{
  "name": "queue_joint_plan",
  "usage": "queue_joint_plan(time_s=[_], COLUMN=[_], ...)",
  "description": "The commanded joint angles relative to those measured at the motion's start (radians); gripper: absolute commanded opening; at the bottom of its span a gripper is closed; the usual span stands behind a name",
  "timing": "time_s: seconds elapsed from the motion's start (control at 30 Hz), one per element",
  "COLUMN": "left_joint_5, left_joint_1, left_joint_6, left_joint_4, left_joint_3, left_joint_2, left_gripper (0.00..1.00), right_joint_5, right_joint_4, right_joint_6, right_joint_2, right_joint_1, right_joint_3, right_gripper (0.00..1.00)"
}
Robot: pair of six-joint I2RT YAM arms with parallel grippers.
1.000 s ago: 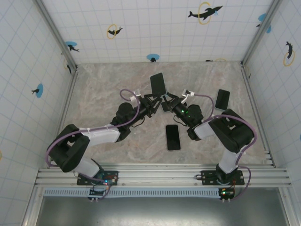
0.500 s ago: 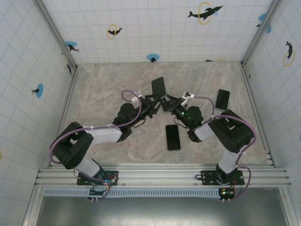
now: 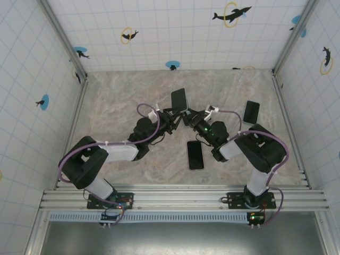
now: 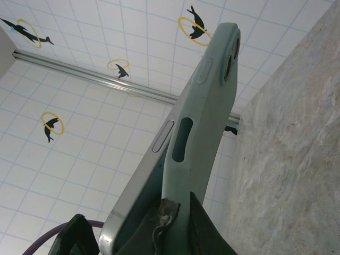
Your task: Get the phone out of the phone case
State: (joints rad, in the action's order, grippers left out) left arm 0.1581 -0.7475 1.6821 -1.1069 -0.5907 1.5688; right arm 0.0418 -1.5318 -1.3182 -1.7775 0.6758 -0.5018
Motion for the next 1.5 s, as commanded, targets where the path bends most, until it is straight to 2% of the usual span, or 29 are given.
queue_joint_plan(time_s=[0.0,0.2,0.4,0.53,0.73,0.93,1.17,1.37,1.47], left_joint_5=[-0.084,-0.091,-0.080,-0.069,-0.066,-0.033,-0.002,0.041,0.088], left_joint_1=[0.014,0.018,0.020,0.020,0.022,0.023,0.021,0.045,0.107], left_joint_6=[0.040,0.064,0.061,0.054,0.034,-0.004,-0.059,-0.096,-0.154], left_joint_4=[-0.059,-0.085,-0.094,-0.105,-0.095,-0.059,0.038,0.133,0.223], left_joint_3=[0.030,0.003,-0.032,-0.054,-0.037,-0.050,-0.024,0.019,0.024], left_joint_2=[0.022,0.047,0.054,0.058,0.021,-0.017,-0.100,-0.177,-0.213], left_gripper=[0.45,0.42,0.23,0.20,0.07,0.00,0.00,0.00,0.00], right_joint_5=[-0.012,-0.030,-0.044,-0.054,-0.109,-0.201,-0.339,-0.395,-0.377], right_joint_4=[-0.306,-0.306,-0.306,-0.306,-0.298,-0.169,0.081,0.128,0.112], right_joint_6=[0.010,0.012,0.018,0.002,0.002,0.005,-0.033,-0.046,-0.037], right_joint_2=[0.025,0.022,0.004,-0.022,-0.045,-0.033,-0.008,-0.022,-0.036], right_joint_1=[0.021,0.032,0.046,0.054,0.055,0.064,0.064,0.058,0.054], right_joint_3=[0.005,0.011,0.002,-0.017,0.002,0.006,-0.018,-0.042,-0.059], right_gripper=[0.00,0.00,0.00,0.00,0.00,0.00,0.00,0.00,0.00])
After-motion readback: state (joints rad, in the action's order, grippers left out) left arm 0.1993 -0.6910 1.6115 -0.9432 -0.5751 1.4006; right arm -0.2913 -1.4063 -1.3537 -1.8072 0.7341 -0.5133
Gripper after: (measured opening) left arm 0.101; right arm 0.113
